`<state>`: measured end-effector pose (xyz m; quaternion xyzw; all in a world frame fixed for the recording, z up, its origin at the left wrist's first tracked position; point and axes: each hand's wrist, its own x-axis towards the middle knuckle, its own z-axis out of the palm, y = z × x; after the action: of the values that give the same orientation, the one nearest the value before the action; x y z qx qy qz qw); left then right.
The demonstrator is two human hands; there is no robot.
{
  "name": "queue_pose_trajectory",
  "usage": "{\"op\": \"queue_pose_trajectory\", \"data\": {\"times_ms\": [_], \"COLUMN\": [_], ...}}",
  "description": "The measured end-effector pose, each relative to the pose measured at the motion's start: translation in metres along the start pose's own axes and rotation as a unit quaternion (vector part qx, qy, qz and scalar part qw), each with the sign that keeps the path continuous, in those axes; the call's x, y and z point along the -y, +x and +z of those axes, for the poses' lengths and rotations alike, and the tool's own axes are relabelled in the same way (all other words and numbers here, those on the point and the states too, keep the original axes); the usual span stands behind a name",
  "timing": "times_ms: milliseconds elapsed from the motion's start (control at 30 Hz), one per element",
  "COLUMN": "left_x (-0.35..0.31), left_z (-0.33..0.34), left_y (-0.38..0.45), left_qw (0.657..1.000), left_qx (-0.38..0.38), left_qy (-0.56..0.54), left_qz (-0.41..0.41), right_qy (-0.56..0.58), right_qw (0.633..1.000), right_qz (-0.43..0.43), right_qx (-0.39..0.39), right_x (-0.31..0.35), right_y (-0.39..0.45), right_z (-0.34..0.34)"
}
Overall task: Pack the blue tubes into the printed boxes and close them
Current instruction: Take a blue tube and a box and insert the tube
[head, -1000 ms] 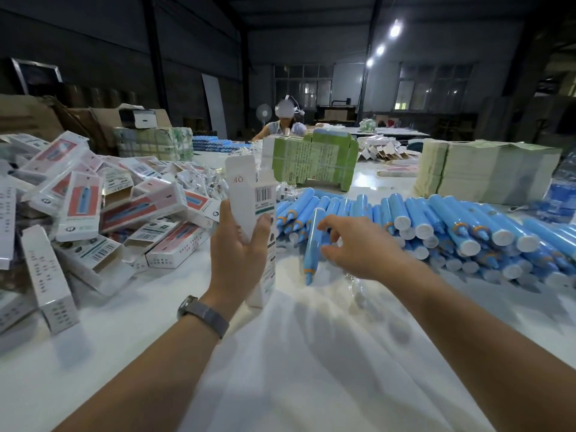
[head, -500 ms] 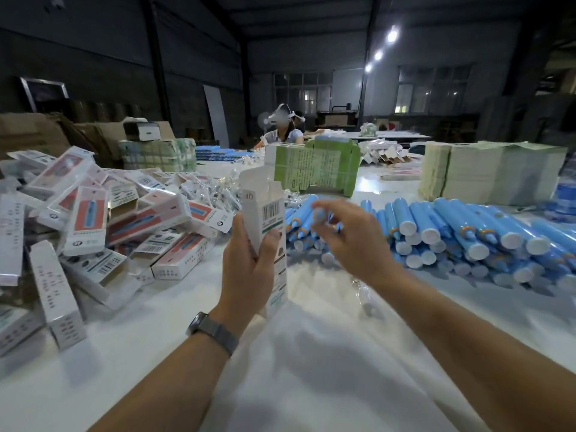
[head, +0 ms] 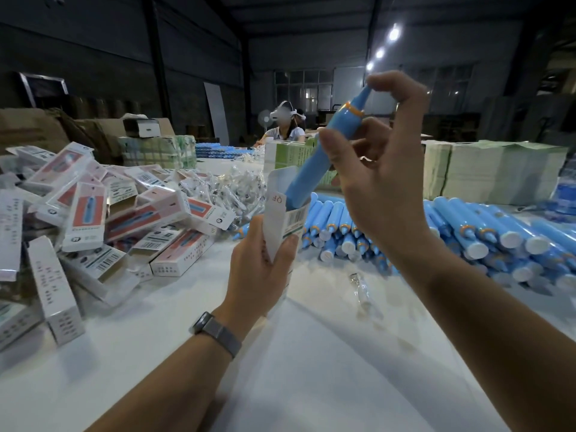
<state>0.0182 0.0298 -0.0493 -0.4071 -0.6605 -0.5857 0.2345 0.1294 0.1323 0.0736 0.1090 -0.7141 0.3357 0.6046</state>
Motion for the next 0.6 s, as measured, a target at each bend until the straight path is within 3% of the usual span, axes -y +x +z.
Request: {"op": "queue_pose_trajectory", "data": {"times_ms": [267,367,467,600], "left_x": [0.002,-0.001,-0.005,-0.006], "left_z": [0.0,0.001,0.004,0.004], "left_y": [0.0,-0.003,-0.004,-0.003], "left_qw": [1.0,0.998,0.999,1.0], "left_qx": [0.006,0.029,0.024,-0.001], "left_qy": [0.012,0.022,0.02,0.005], "left_qz": [0.023,0.056,0.044,0.017], "right_qy": [0.011,-0.009,-0.053,-0.132], "right_qw": [0.995,0.992,0.987,0.985], "right_qz": [0.096,0.122,0.096,0.021], "right_qx": [-0.019,0.024,0.116,0.106], "right_x": [-0.005,-0.008,-0.01,-0.012], "right_y": [0.003,0.0,-0.017,-0.036], "right_z": [-0.005,-0.007,0.004,0.021]}}
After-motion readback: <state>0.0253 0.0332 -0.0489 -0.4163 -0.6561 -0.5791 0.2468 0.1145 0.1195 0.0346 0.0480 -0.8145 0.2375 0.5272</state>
